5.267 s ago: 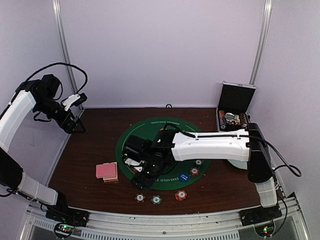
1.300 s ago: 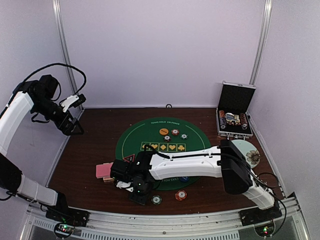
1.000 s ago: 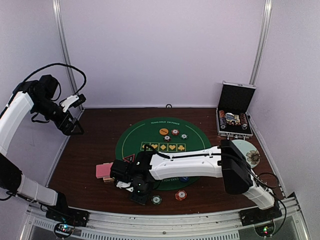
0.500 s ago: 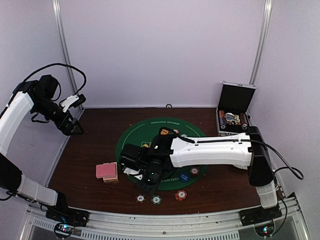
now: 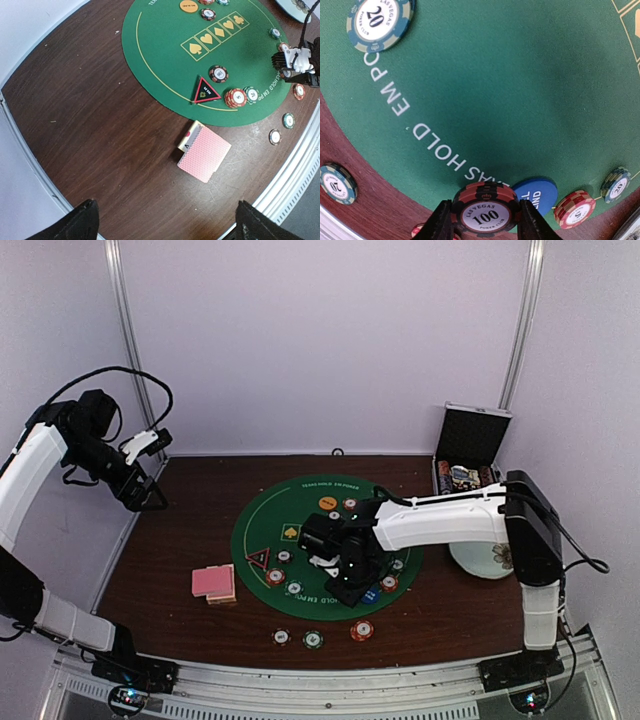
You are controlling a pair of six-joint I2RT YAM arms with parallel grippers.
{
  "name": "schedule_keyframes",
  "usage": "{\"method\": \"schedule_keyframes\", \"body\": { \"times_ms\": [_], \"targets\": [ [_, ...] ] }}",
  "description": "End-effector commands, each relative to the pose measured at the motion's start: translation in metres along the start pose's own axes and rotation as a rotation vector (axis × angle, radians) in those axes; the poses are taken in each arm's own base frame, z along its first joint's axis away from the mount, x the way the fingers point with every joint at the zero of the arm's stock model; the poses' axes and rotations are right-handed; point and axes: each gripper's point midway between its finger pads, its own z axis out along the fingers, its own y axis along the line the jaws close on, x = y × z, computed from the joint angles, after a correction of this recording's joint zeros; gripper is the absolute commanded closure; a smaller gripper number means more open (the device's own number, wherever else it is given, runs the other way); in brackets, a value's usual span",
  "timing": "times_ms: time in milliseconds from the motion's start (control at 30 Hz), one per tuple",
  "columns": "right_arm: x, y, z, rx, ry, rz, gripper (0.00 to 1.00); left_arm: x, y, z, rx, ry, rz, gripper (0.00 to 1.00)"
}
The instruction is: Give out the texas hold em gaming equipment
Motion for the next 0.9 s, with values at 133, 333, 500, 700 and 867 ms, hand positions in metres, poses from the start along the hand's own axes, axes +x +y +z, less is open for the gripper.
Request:
{"method": "schedule_keyframes", "body": {
  "times_ms": [133,333,500,700,867],
  "targets": [
    [-0.007,0.005,0.014,-0.019,-0.033,0.047,0.67,0.018,-0.006,0.012,0.047,0.065,0.034,0.02],
    [-0.004,0.002,0.024,-0.007,-0.014,0.060,0.64,0.044,-0.016,0.031,0.105,0.133,0.083,0.03],
    [-0.001,-0.003,0.027,0.002,-0.009,0.079,0.39,0.072,-0.025,0.054,0.144,0.237,0.172,0.03],
    [-0.009,-0.006,0.010,0.004,-0.053,0.106,0.20,0.089,-0.029,0.080,0.143,0.304,0.288,0.03],
    [-0.030,-0.009,-0.033,-0.021,-0.162,0.152,0.16,0.095,-0.040,0.100,0.145,0.343,0.380,0.02]
  ]
}}
